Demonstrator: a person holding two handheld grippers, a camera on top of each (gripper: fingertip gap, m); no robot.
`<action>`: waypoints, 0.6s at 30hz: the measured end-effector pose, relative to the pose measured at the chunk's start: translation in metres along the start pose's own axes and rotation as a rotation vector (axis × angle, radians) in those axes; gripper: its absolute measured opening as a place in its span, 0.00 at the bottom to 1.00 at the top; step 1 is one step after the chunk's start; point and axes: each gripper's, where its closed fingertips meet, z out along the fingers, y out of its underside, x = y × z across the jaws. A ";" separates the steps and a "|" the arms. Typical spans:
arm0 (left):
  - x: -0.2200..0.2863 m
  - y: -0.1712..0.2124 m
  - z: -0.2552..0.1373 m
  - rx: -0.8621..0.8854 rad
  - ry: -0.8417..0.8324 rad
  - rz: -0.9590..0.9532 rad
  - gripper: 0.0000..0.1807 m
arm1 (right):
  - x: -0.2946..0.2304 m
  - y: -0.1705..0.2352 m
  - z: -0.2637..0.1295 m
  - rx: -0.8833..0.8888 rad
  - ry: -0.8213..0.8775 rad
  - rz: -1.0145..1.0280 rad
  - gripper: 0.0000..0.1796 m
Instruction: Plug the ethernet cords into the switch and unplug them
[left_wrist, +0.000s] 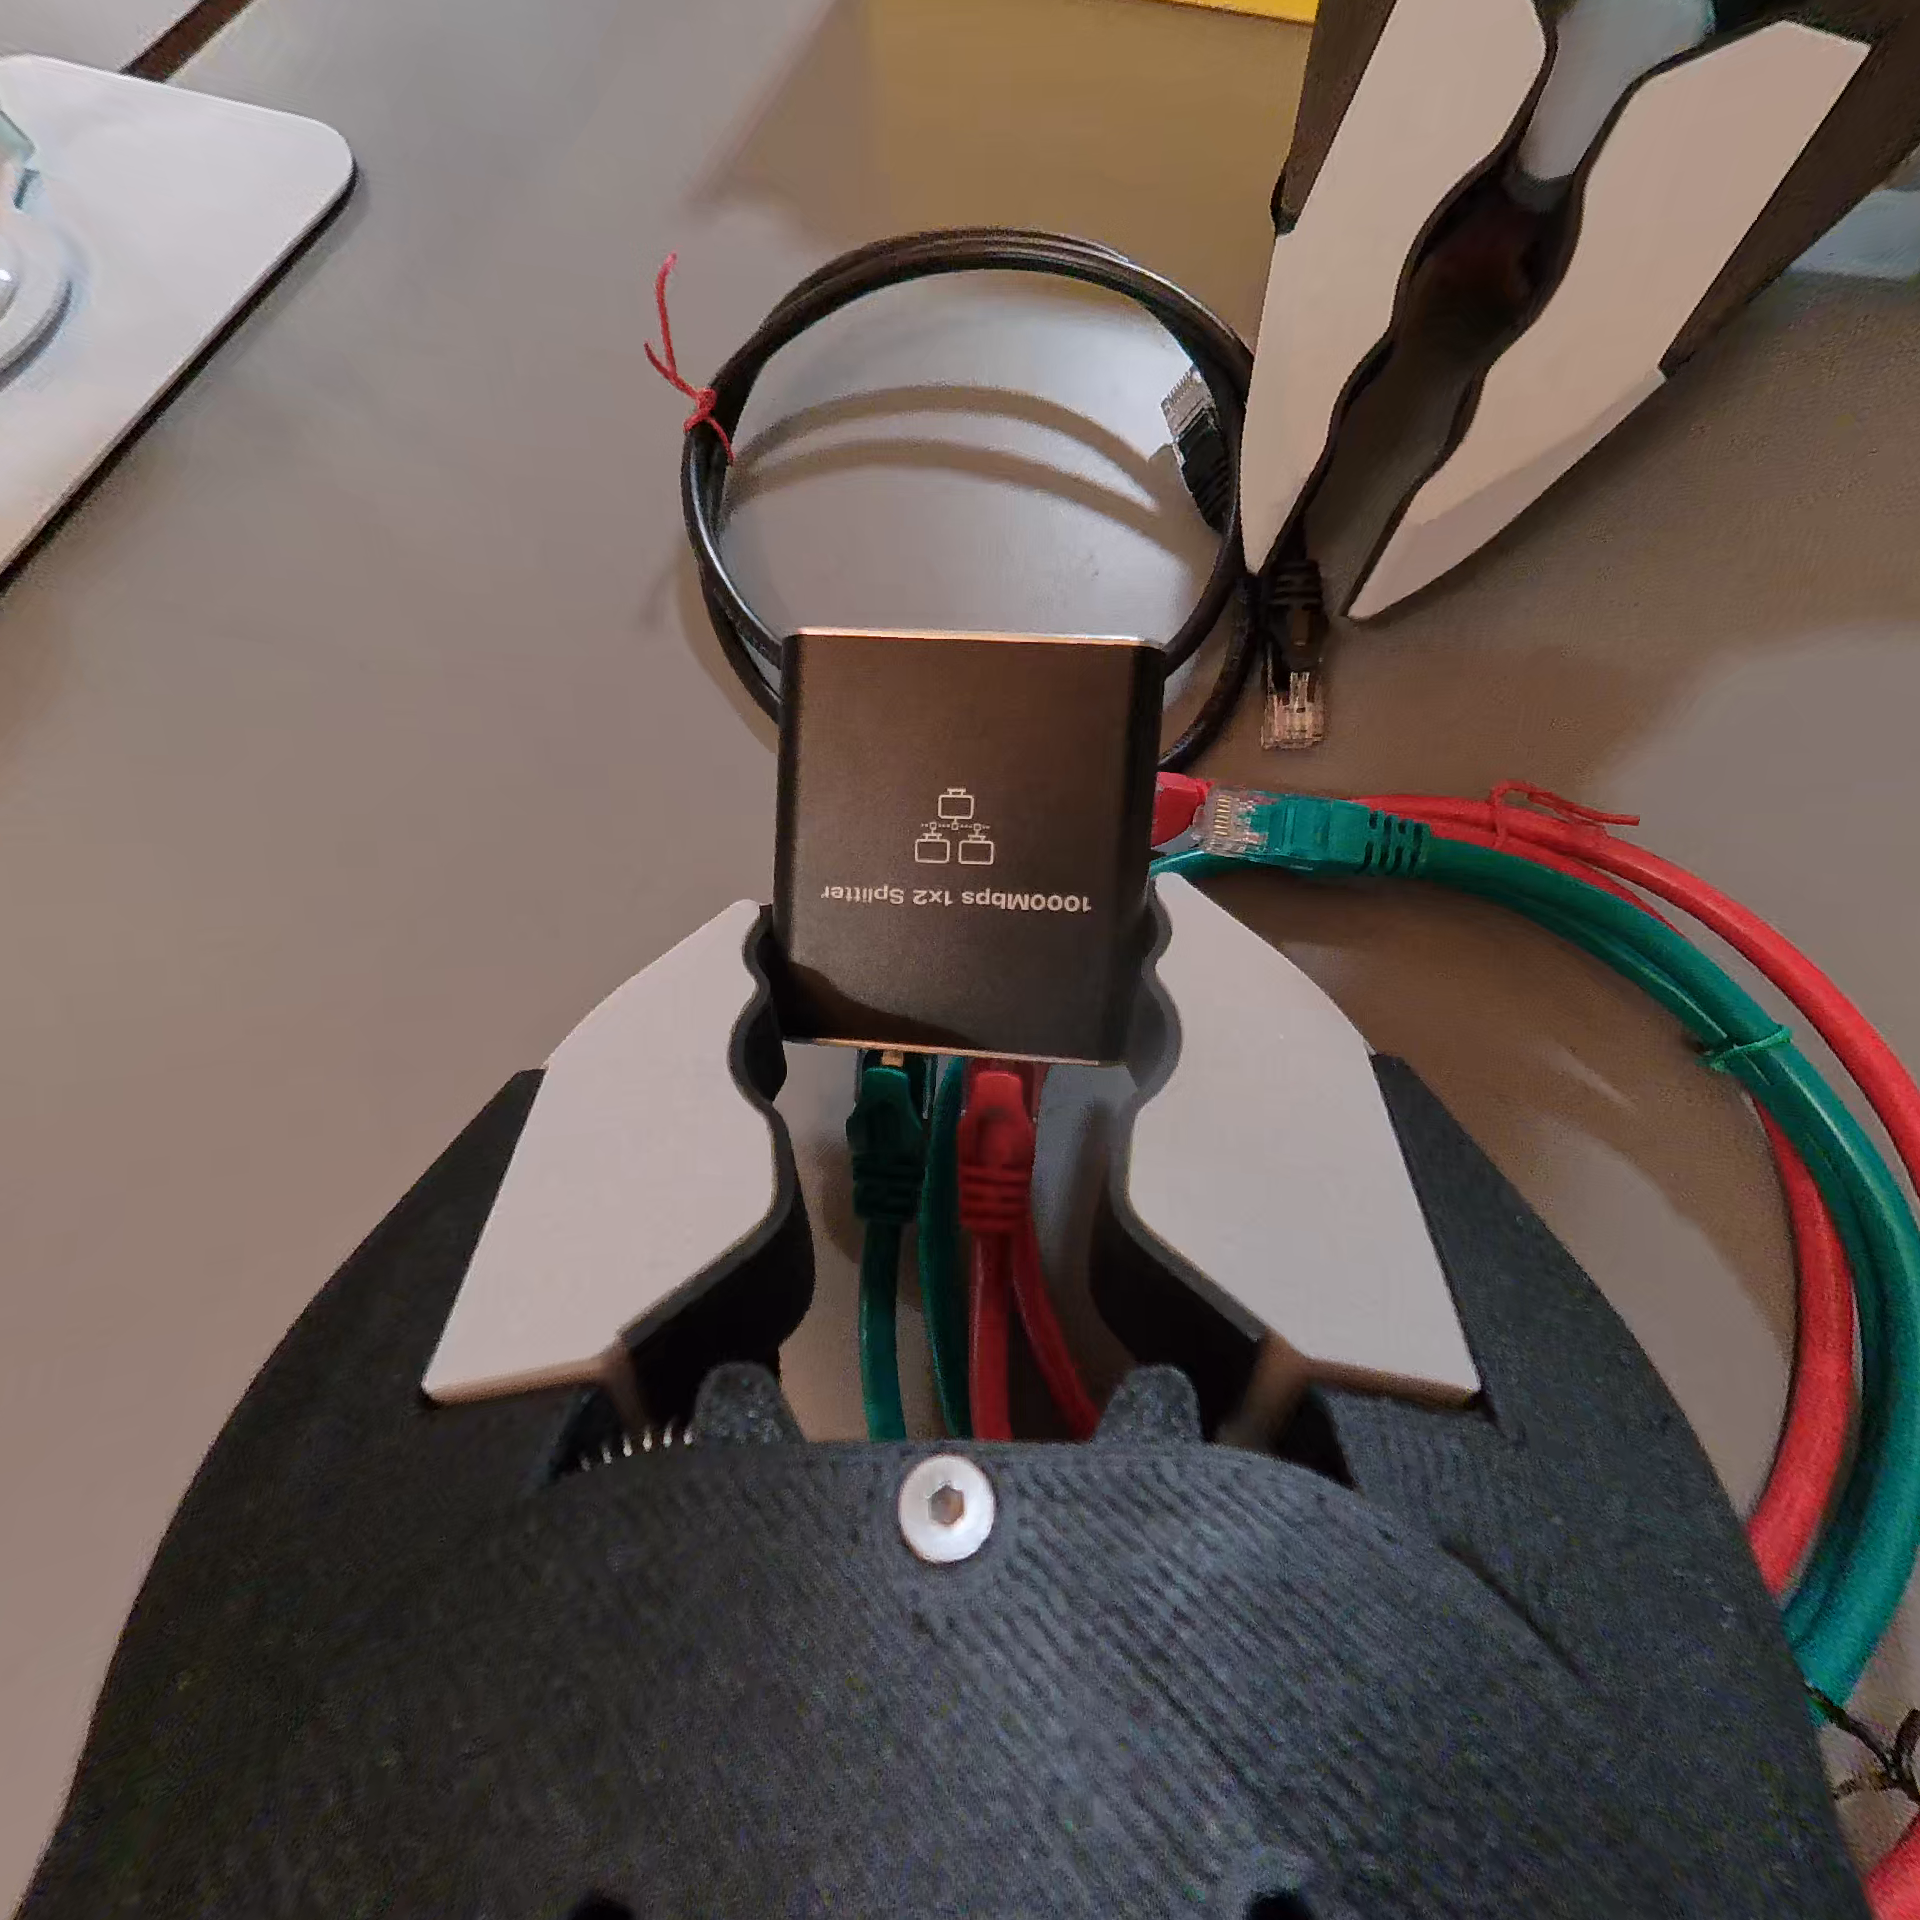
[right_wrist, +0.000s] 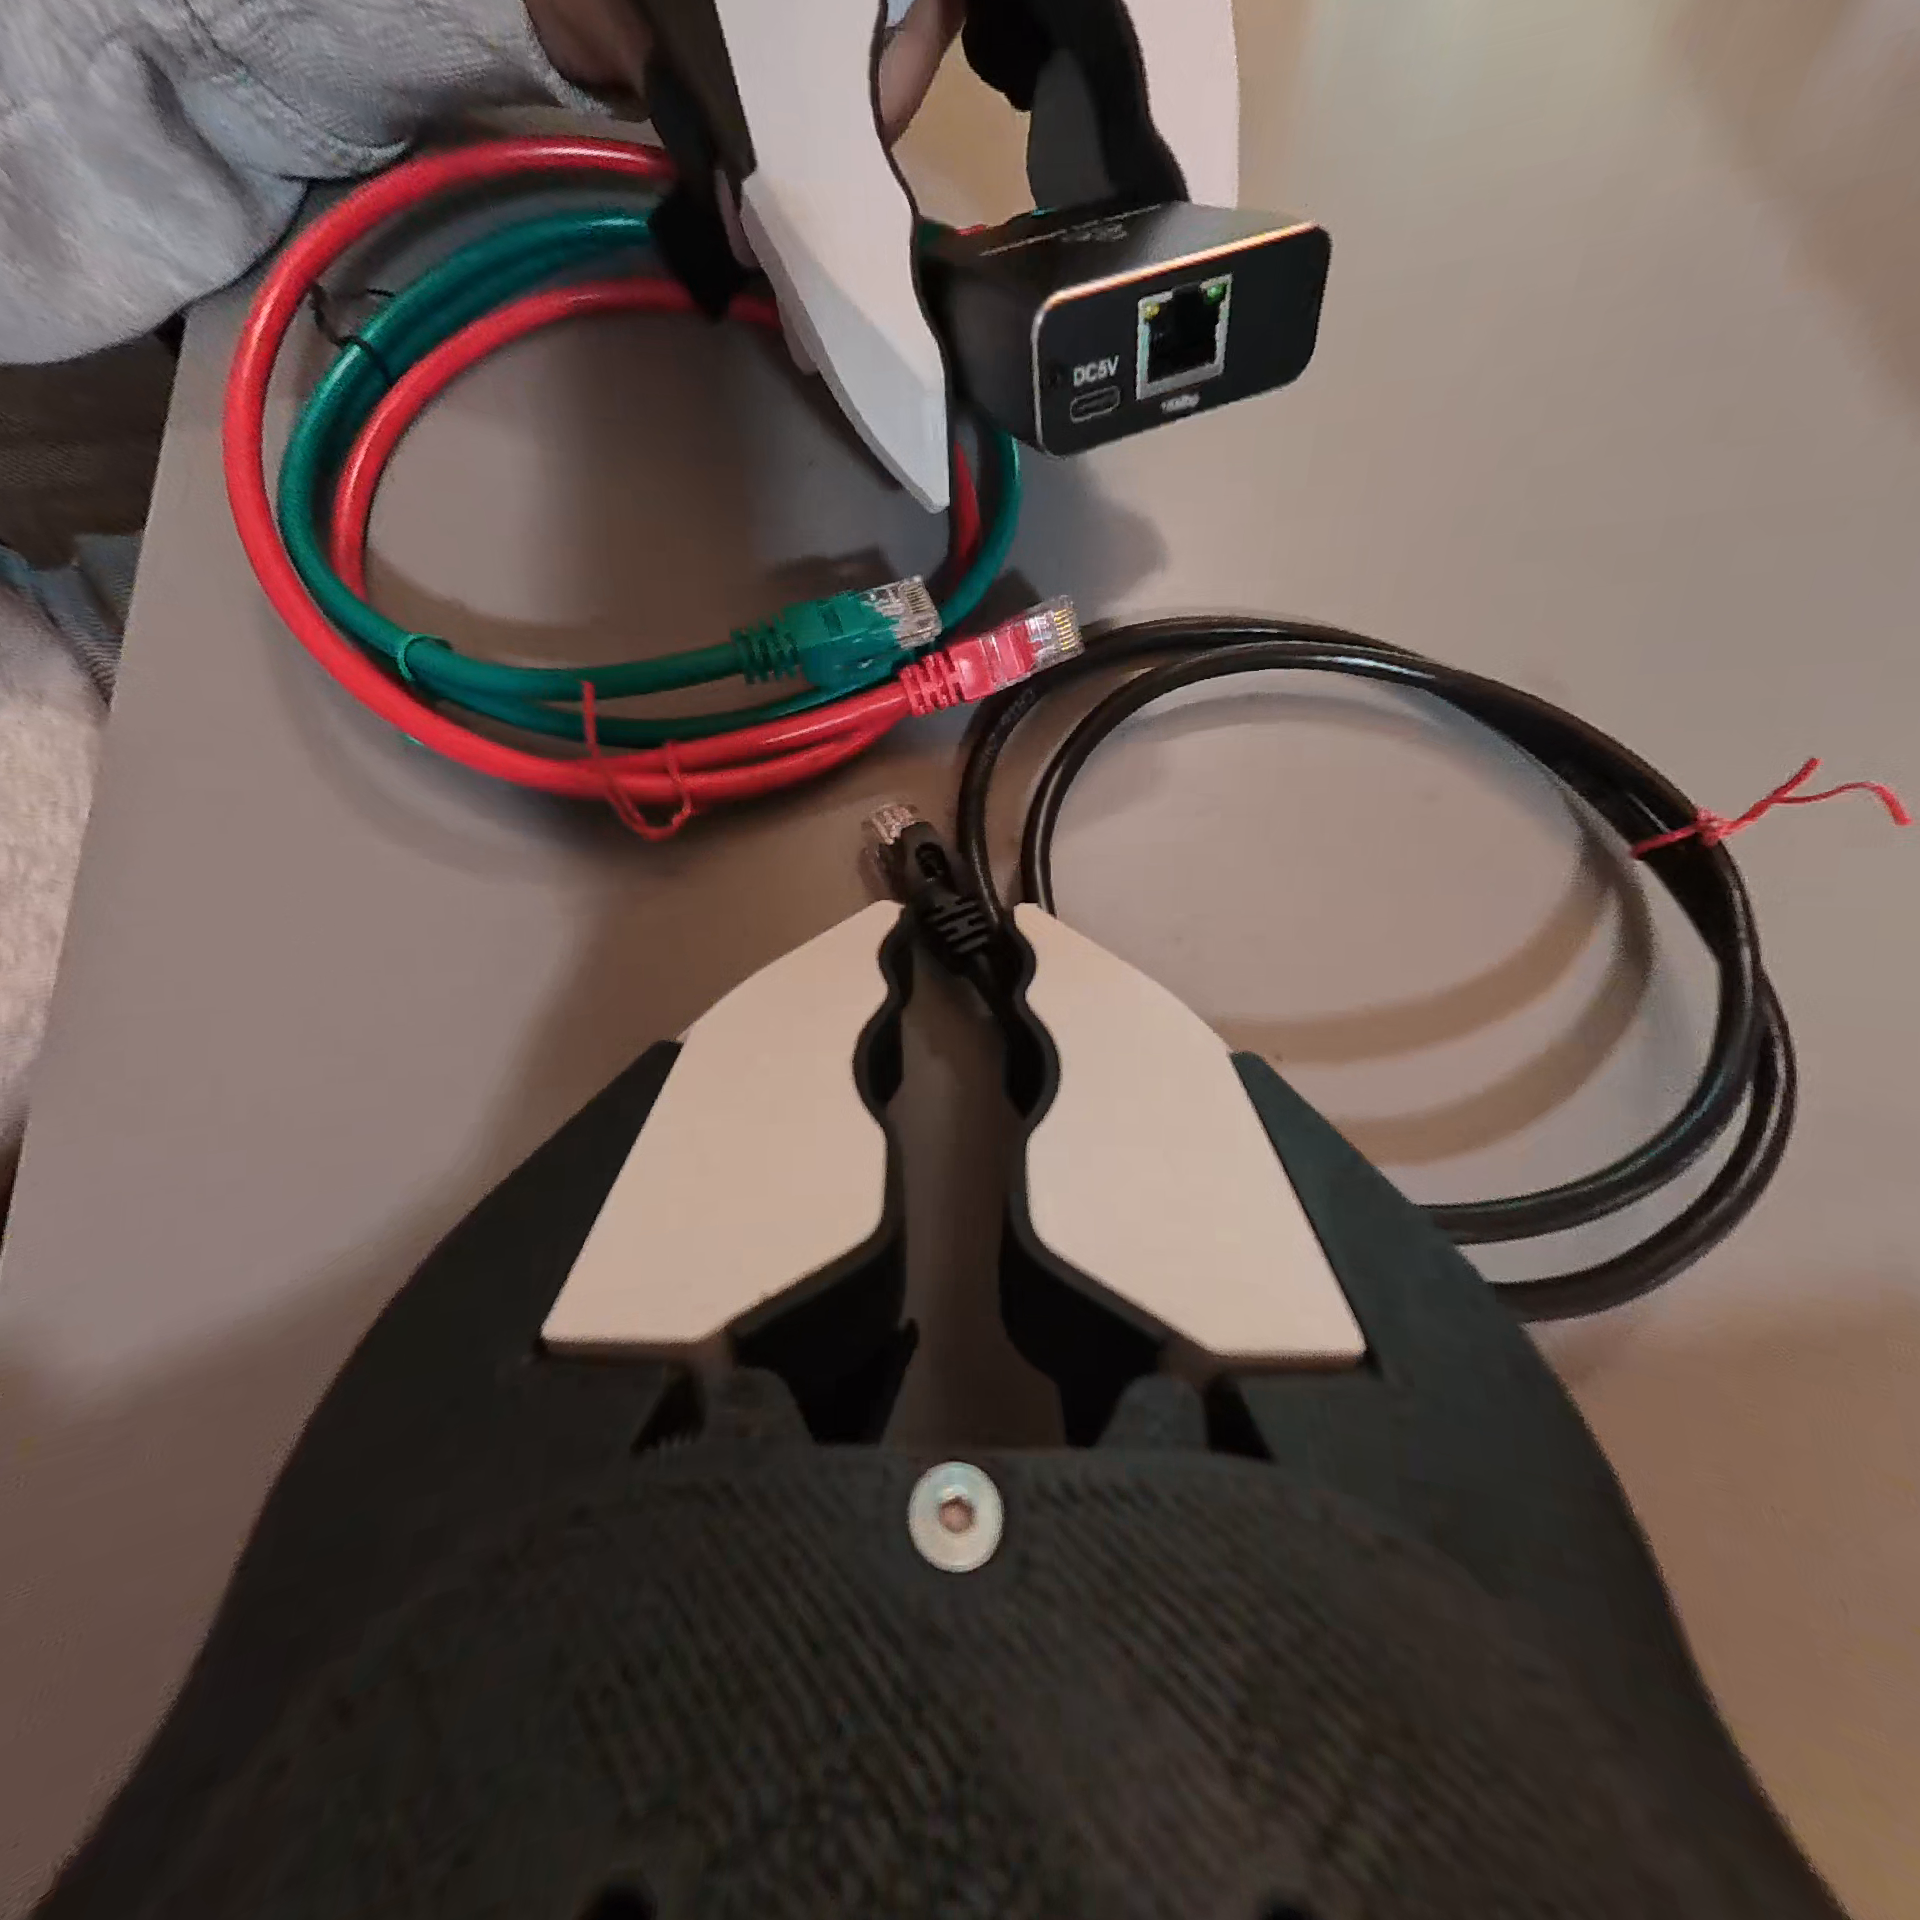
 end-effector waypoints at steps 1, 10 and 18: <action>0.001 0.000 0.001 -0.003 0.002 0.002 0.37 | -0.001 0.000 0.001 -0.004 -0.004 -0.008 0.10; 0.002 0.001 0.002 -0.008 0.008 0.000 0.37 | -0.013 0.002 0.004 -0.034 -0.070 0.016 0.09; 0.003 0.000 0.002 -0.001 0.026 -0.010 0.37 | -0.012 -0.006 -0.004 0.010 -0.053 -0.012 0.11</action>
